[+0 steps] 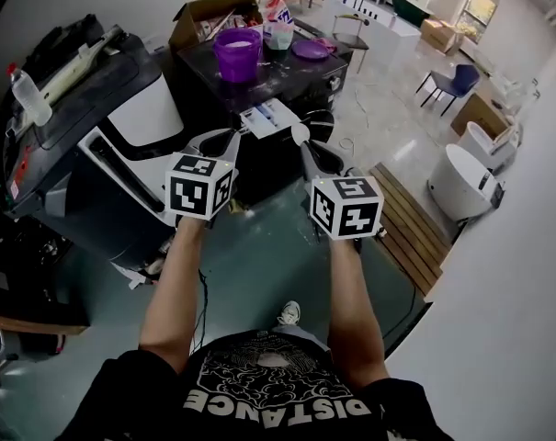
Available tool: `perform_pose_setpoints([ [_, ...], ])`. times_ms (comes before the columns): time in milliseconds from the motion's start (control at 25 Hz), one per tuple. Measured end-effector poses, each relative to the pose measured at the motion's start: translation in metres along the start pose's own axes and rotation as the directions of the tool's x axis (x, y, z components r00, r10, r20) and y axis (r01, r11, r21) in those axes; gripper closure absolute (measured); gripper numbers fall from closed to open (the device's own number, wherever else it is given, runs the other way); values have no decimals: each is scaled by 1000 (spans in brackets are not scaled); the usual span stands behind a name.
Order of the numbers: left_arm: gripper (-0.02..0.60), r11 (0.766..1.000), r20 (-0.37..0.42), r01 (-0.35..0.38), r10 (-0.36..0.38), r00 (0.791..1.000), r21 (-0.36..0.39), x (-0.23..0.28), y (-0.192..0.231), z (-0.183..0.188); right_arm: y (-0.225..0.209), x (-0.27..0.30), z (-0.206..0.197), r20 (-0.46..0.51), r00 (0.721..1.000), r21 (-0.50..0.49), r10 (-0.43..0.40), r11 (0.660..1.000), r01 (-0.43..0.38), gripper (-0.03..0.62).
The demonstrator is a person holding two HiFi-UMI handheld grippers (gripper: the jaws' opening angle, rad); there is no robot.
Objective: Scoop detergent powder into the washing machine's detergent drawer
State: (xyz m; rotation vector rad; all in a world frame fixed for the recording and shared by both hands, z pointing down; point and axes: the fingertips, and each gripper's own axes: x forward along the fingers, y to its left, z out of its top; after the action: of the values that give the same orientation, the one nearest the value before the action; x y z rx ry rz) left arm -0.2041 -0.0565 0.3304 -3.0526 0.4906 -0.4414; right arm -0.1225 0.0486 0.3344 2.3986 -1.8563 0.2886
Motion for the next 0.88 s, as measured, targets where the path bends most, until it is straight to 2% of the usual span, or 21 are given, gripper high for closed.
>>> perform_pose_setpoints([
  [480, 581, 998, -29, -63, 63, 998, -5, 73, 6, 18, -66, 51, 11, -12, 997, -7, 75, 997, -75, 556],
  [880, 581, 991, -32, -134, 133, 991, -16, 103, 3, 28, -100, 70, 17, -13, 989, -34, 145, 989, -145, 556],
])
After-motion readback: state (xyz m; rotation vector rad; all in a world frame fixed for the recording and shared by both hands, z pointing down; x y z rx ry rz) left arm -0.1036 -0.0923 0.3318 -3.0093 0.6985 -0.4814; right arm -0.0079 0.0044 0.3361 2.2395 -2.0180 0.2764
